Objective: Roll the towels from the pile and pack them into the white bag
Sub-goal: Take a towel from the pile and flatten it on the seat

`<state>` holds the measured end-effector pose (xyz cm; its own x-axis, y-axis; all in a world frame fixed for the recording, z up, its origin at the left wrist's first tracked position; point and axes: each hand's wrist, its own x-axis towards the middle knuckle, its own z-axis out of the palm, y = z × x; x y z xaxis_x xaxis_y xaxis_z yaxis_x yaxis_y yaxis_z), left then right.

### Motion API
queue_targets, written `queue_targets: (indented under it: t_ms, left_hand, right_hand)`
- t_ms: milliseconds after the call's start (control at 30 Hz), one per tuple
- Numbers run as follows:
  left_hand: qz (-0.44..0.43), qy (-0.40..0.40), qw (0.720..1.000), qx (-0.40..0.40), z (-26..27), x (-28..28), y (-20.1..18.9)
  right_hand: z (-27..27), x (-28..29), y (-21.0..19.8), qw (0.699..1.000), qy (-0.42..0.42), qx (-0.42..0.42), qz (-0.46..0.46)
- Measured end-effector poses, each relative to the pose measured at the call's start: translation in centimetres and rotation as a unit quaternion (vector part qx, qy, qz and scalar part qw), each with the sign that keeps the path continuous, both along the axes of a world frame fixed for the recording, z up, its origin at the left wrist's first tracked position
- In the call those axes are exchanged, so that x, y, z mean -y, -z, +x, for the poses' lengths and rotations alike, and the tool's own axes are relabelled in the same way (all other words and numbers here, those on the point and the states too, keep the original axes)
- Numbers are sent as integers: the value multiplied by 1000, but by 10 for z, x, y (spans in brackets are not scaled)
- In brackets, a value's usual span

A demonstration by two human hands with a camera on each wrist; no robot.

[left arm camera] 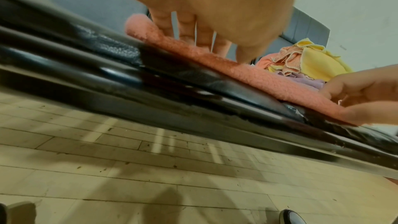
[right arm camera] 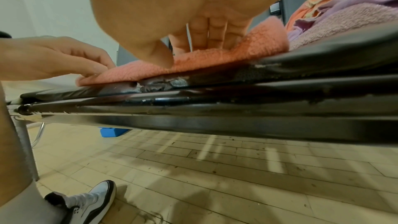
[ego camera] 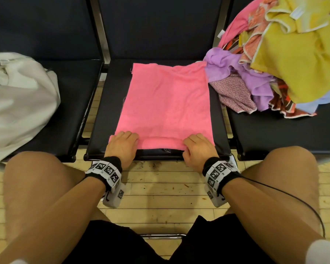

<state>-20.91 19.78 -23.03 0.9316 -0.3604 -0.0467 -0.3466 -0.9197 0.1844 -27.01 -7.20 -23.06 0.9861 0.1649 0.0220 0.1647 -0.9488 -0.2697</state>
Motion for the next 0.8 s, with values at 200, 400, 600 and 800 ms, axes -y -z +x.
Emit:
queue_targets:
  t_ms: [200, 400, 600, 800]
  left_hand:
    - [0, 12, 1000, -13, -2, -3, 3]
    - [-8, -6, 1000, 6, 0, -4, -1]
    - [-6, -26, 999, -17, -1, -1, -1]
    - [-23, -9, 998, 52, -1, -2, 0]
  right_hand:
    - [3, 4, 3, 1000, 19, -5, -21]
    - [6, 6, 1, 998, 11, -38, -41]
    - [6, 7, -1, 998, 25, -65, -3]
    - [7, 5, 6, 998, 3, 54, -36]
